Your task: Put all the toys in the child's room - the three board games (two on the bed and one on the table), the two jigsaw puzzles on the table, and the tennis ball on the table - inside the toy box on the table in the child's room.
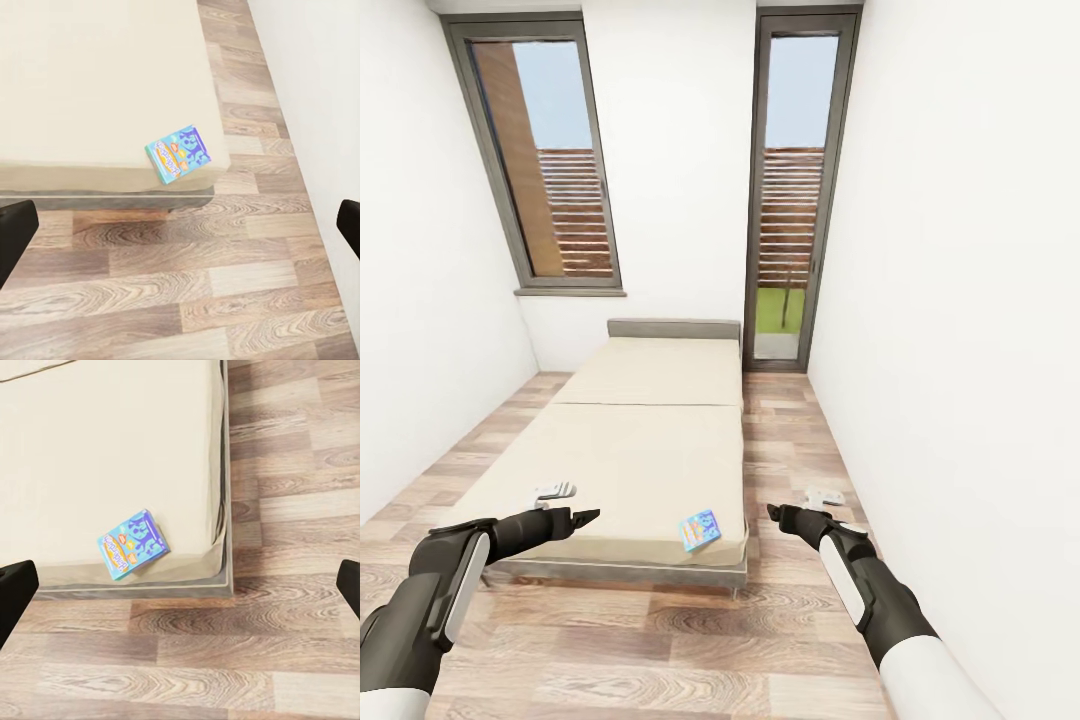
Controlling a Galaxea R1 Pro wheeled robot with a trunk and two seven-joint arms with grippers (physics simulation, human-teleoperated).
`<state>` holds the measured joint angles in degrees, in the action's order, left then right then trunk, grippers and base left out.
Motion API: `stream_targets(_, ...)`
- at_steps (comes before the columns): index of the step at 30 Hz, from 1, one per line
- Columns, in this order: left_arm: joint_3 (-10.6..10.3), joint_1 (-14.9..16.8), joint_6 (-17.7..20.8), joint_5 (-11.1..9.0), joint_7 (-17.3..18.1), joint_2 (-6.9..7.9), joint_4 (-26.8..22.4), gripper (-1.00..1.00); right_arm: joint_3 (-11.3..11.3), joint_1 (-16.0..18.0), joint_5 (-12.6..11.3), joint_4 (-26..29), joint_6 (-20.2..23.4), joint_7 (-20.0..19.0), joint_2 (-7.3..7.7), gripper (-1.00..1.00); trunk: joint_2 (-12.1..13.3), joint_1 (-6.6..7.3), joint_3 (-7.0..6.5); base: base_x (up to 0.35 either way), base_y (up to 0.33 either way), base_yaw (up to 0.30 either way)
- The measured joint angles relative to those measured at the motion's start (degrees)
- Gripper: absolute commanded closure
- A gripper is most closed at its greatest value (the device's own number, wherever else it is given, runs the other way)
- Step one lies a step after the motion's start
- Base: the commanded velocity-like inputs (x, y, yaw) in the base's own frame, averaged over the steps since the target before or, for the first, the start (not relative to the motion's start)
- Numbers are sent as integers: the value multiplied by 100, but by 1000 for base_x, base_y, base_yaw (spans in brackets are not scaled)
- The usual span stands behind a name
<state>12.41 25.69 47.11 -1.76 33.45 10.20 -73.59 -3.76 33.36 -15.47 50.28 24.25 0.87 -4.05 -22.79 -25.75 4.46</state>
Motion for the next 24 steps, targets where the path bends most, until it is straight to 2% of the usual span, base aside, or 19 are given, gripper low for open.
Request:
stream_targets(8, -2, 0, -1, 0, -7, 0, 0, -100, 1, 0, 2, 1, 1, 0, 0, -100, 0, 0, -4, 0, -21, -20)
stream_targets(14, -8, 0, 11, 1, -28, -5, 2, -100, 0, 0, 5, 1, 2, 0, 1, -100, 1, 0, -28, 0, -233, -94)
stream_targets(24, -9, 0, 11, 1, -29, -7, 5, -100, 1, 0, 10, 1, 1, 0, -1, -100, 0, 0, -36, 0, -117, -15)
